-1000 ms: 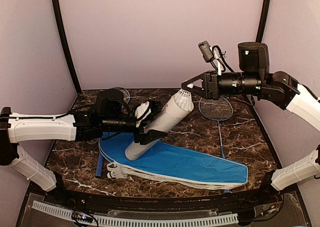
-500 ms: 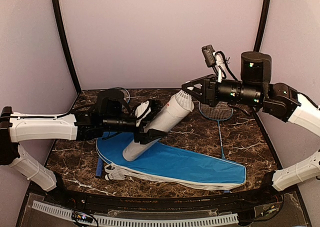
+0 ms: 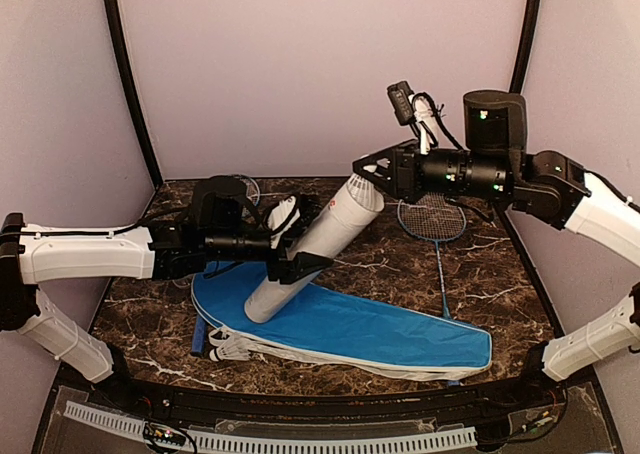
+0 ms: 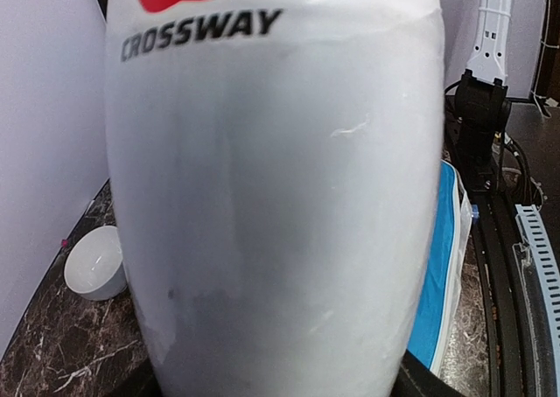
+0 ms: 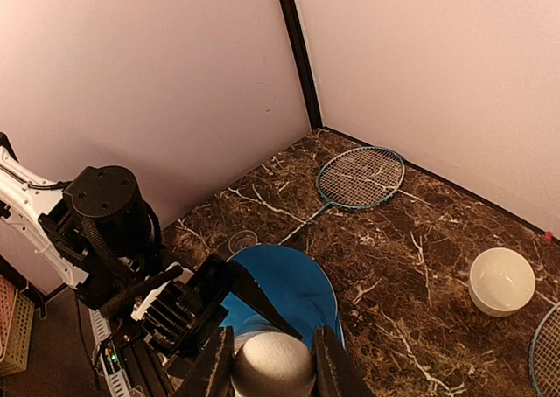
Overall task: Pack up the badminton gear
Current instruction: Adjust the shuttlecock in the shuttle tube.
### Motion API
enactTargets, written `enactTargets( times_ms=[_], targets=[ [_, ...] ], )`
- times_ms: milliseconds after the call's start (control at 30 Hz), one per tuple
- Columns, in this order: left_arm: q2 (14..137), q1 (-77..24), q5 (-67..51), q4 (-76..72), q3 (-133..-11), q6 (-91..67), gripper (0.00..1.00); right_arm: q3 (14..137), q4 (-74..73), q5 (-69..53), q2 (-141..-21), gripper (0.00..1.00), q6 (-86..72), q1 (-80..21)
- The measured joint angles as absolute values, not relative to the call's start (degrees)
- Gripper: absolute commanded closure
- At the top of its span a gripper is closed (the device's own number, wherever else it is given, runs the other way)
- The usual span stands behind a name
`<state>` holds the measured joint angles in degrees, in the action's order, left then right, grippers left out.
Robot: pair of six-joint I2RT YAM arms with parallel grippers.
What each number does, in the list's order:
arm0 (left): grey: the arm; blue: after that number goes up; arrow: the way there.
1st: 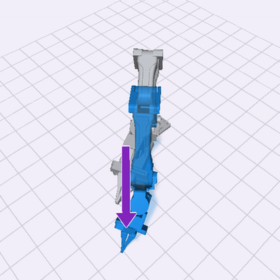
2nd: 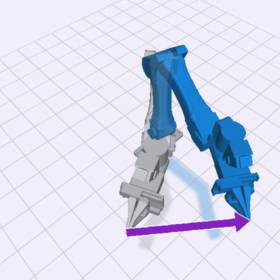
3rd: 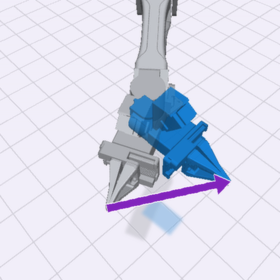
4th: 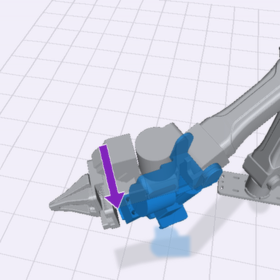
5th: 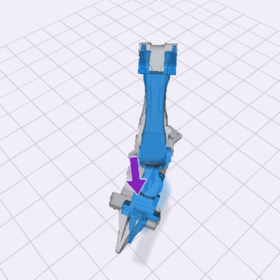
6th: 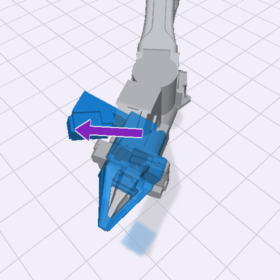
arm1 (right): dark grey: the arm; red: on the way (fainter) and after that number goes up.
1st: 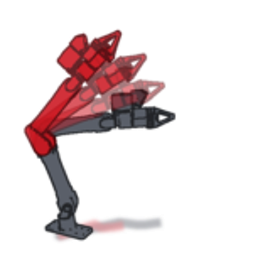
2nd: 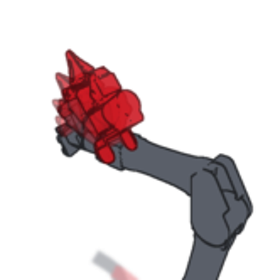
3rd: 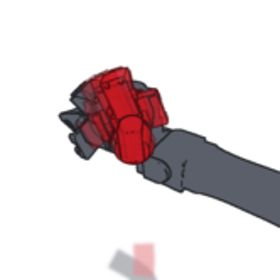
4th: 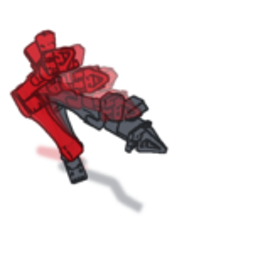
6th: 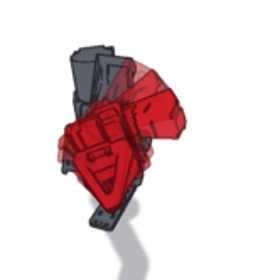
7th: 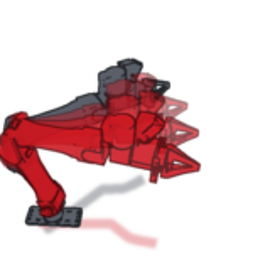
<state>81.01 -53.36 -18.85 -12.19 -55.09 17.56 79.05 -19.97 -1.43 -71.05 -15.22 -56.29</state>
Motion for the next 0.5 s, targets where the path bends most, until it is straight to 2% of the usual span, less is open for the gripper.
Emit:
enactTargets(
  times_ms=[500],
  targets=[
    [81.01,-51.51,-19.35,-12.43,-55.09,14.15,0.33,67.51,-9.80,0.08,-66.11,0.81,-18.20,-57.74]
  ],
)
